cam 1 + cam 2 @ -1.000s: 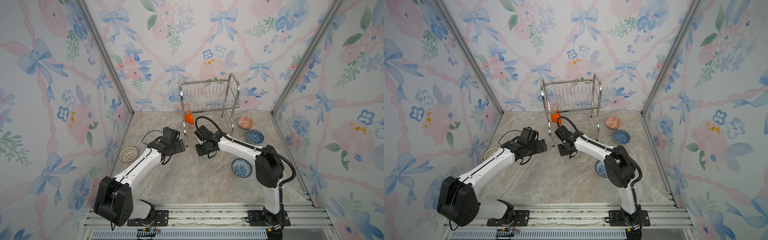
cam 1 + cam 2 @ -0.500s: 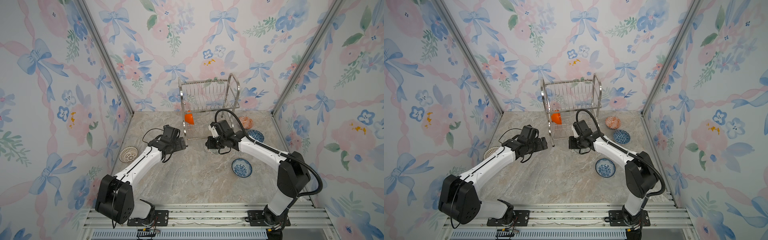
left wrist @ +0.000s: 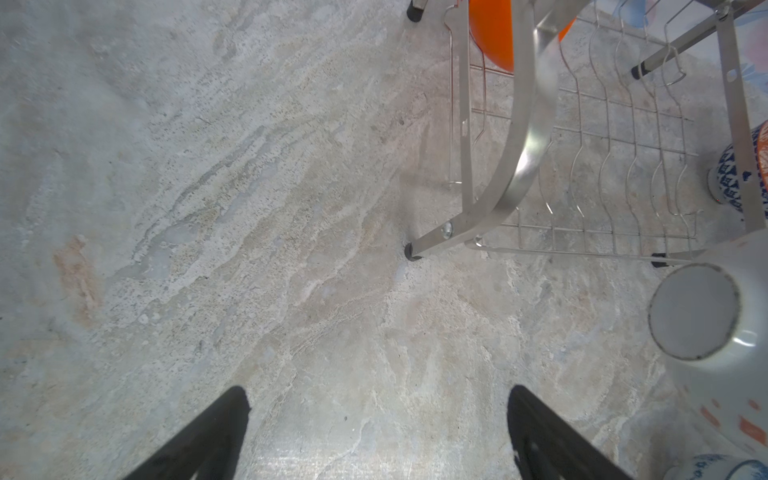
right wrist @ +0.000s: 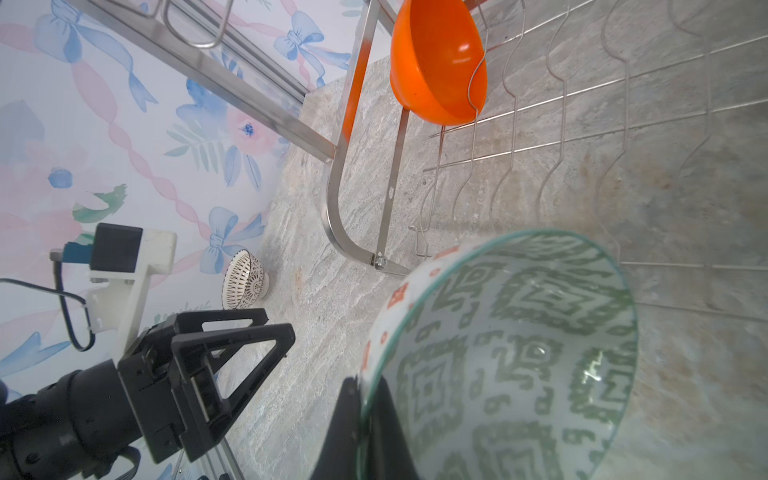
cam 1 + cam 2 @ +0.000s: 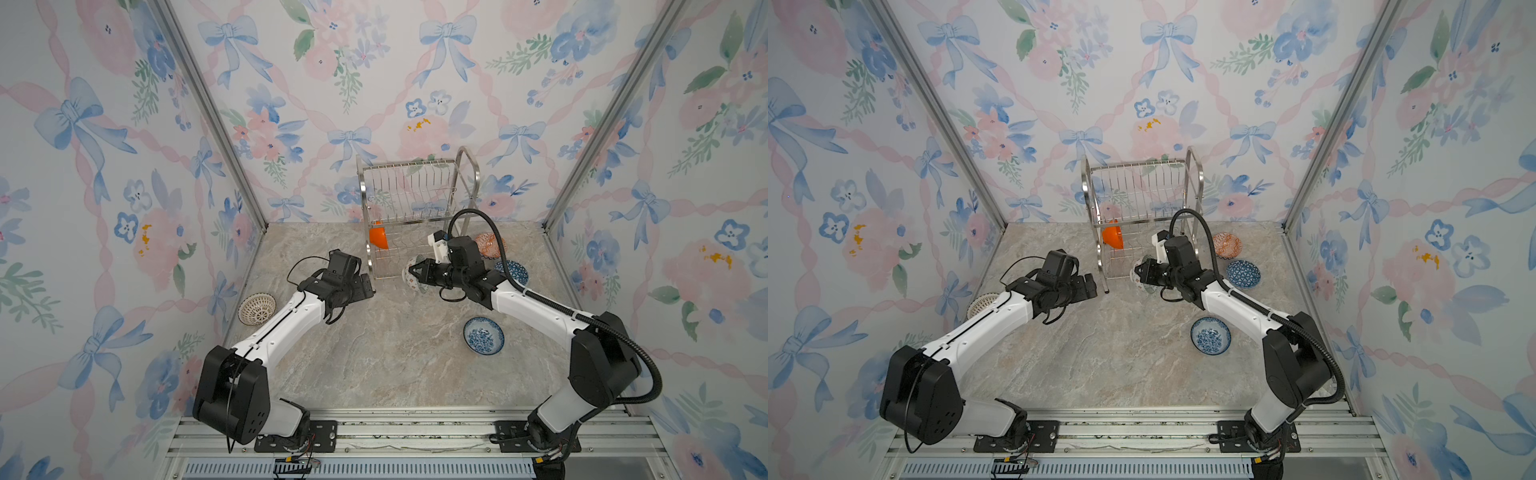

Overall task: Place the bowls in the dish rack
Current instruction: 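Lift the green bowl and carry it to the rack with the right gripper, then grasp the rack frame with the left gripper while the right lowers the bowl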

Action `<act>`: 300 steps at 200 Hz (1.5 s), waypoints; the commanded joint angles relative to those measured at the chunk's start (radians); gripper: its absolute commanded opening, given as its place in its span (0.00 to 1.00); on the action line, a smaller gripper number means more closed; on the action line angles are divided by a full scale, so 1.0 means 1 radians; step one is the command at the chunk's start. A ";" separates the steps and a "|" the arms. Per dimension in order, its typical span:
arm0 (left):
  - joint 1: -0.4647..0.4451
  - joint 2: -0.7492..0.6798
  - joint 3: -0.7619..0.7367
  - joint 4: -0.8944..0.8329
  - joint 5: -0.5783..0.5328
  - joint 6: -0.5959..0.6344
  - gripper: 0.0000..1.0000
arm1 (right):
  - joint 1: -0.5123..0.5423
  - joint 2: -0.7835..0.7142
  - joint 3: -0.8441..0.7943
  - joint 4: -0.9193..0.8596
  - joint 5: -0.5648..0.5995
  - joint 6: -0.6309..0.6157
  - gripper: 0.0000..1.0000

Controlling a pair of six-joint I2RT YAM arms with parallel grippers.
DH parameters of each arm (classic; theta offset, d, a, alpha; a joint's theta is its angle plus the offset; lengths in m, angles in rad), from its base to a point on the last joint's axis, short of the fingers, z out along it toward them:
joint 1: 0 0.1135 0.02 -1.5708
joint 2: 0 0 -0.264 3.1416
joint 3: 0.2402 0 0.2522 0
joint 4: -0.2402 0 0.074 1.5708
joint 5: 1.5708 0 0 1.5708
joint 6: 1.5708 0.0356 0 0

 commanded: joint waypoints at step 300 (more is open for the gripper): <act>-0.025 0.341 0.358 0.001 -0.011 -0.132 0.91 | -0.129 0.292 0.099 0.638 -0.108 0.333 0.00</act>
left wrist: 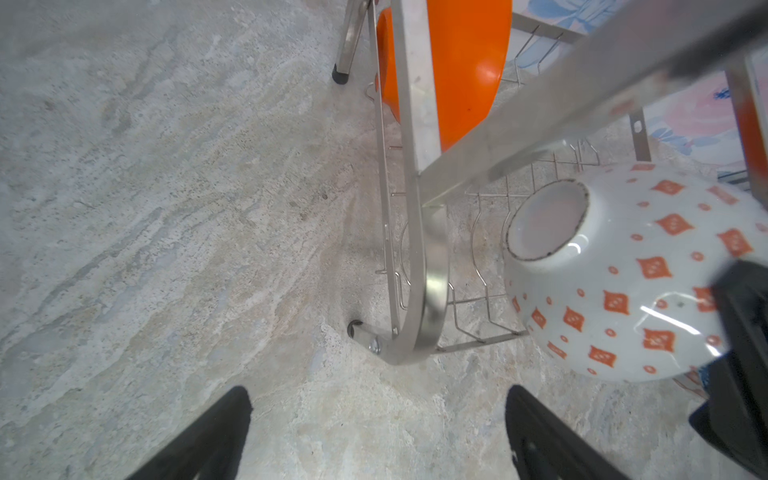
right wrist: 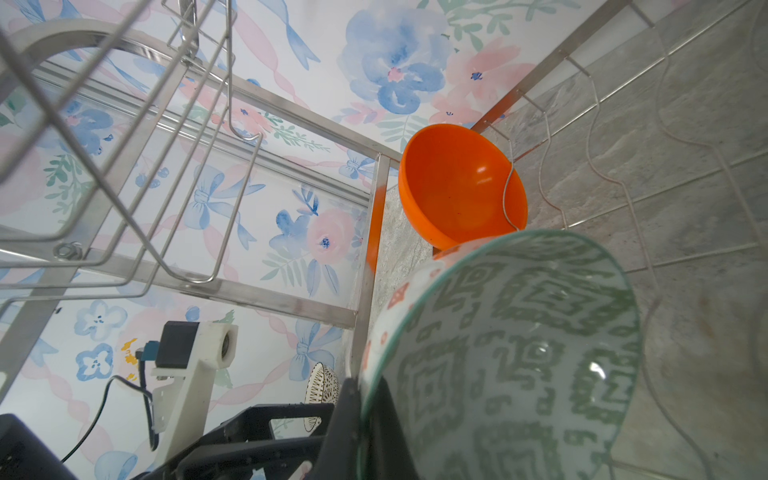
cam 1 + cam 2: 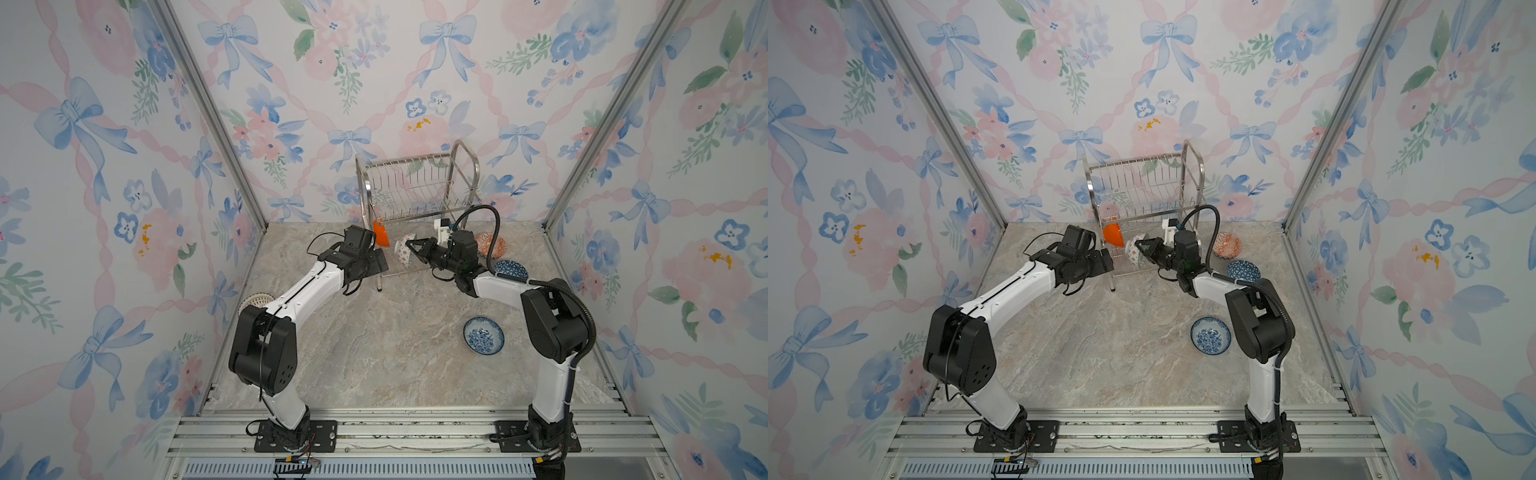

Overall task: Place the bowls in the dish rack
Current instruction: 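Grasp the rack frame with the left gripper while the right lowers the bowl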

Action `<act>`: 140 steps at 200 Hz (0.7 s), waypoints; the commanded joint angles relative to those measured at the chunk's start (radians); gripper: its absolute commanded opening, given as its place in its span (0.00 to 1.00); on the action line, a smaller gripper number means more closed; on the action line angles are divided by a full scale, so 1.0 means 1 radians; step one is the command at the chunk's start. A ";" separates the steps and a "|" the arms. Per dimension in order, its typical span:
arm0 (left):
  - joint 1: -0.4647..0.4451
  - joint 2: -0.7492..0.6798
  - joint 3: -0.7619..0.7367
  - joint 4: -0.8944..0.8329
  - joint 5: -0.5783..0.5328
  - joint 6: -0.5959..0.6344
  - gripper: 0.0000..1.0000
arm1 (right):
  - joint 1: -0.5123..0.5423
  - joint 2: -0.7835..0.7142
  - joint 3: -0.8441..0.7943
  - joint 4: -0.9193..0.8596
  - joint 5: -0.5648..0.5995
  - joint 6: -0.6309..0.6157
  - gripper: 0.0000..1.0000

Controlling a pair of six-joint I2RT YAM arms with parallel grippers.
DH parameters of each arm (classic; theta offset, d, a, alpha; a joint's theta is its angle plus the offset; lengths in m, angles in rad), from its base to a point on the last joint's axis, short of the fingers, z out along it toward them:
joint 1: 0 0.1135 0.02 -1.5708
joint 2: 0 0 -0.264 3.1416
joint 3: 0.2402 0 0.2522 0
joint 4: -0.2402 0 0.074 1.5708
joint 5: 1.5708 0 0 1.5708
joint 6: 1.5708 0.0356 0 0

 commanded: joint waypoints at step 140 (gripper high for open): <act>-0.037 0.168 0.087 -0.015 -0.048 -0.077 0.23 | -0.006 -0.102 0.012 -0.050 0.047 -0.041 0.00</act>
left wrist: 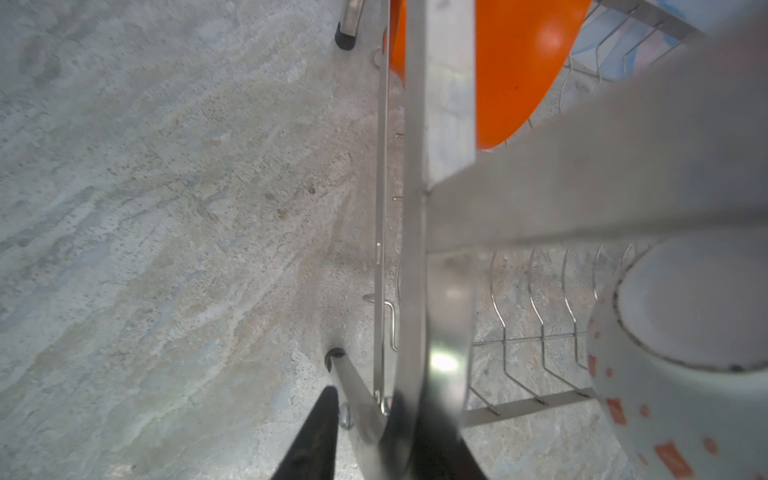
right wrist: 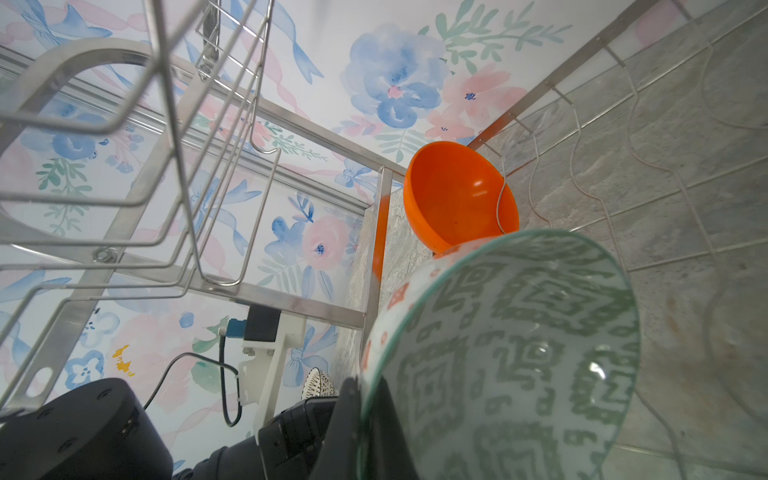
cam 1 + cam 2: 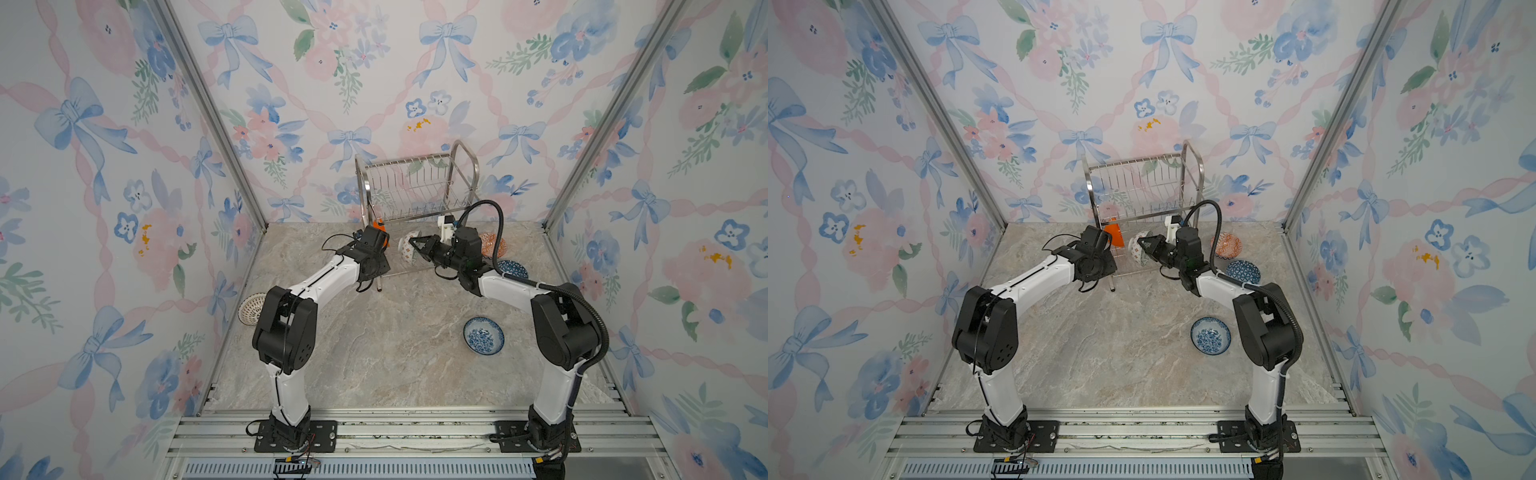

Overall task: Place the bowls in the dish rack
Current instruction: 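Grasp the rack frame with the left gripper while the right lowers the bowl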

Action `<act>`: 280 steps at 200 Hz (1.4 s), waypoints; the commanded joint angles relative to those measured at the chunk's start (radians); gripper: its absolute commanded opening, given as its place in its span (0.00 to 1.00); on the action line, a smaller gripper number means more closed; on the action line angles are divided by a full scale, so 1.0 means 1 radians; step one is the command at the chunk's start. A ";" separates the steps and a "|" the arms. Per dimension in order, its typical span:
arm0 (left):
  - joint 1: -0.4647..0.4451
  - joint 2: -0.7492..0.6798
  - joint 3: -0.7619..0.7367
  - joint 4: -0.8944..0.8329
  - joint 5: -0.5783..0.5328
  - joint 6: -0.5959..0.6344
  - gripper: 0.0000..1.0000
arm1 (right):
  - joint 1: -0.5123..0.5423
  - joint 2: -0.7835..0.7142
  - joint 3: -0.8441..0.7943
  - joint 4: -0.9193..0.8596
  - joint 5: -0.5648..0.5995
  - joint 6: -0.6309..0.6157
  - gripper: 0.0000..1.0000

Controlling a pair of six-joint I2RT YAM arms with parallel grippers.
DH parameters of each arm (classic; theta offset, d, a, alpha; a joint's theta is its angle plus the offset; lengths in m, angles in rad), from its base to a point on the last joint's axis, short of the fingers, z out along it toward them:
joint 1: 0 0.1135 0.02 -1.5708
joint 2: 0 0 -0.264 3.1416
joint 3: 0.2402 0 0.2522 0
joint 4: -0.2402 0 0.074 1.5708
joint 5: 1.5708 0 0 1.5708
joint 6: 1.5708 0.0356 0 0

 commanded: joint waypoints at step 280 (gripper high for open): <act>0.035 -0.098 -0.201 -0.055 0.067 0.283 0.00 | 0.038 0.188 0.155 0.164 0.063 0.115 0.00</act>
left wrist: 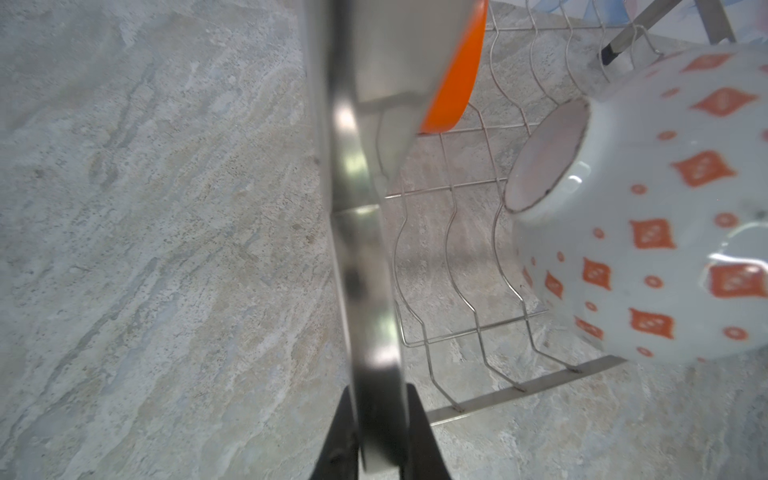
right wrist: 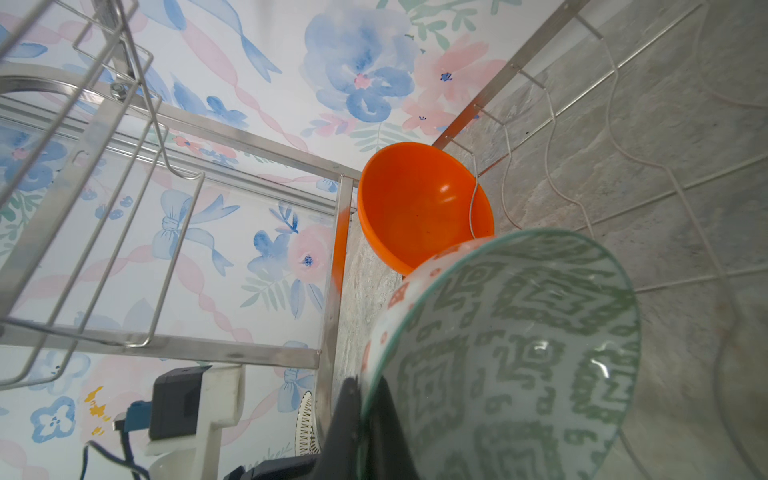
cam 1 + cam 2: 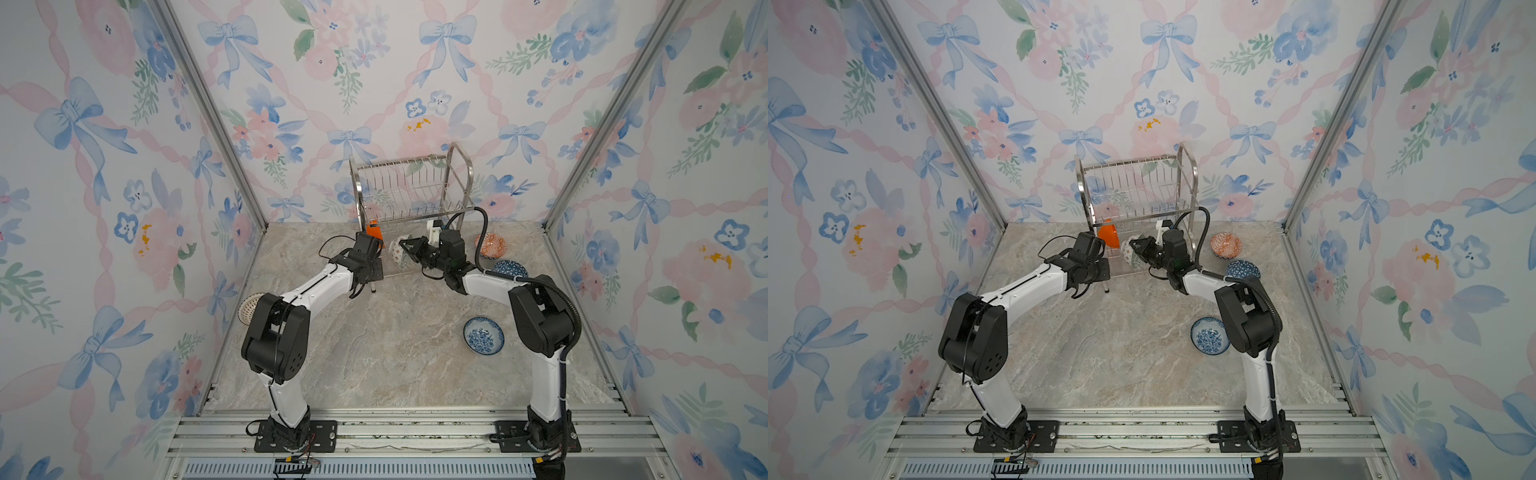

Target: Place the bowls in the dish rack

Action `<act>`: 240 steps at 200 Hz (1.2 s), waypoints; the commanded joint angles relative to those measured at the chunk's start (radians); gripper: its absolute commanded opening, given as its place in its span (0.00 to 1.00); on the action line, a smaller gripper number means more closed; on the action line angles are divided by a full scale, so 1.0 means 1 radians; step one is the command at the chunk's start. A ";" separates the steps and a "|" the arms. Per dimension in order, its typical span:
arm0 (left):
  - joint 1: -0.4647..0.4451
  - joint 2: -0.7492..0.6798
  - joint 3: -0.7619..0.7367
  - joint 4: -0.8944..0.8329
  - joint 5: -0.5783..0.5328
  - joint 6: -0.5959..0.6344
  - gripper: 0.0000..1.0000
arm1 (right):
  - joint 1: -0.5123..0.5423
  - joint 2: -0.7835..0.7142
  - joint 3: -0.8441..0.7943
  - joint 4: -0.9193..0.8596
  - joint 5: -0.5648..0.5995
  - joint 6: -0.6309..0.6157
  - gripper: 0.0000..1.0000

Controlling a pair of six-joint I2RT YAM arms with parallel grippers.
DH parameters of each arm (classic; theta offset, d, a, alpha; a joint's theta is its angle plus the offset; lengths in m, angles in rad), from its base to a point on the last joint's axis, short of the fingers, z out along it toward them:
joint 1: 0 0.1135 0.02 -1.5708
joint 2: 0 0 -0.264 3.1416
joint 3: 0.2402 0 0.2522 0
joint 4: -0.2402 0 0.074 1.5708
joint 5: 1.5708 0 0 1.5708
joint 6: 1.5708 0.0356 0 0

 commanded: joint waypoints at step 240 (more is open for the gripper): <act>0.065 -0.077 -0.144 -0.160 0.158 0.028 0.00 | -0.023 0.335 0.423 0.113 -0.063 0.043 0.01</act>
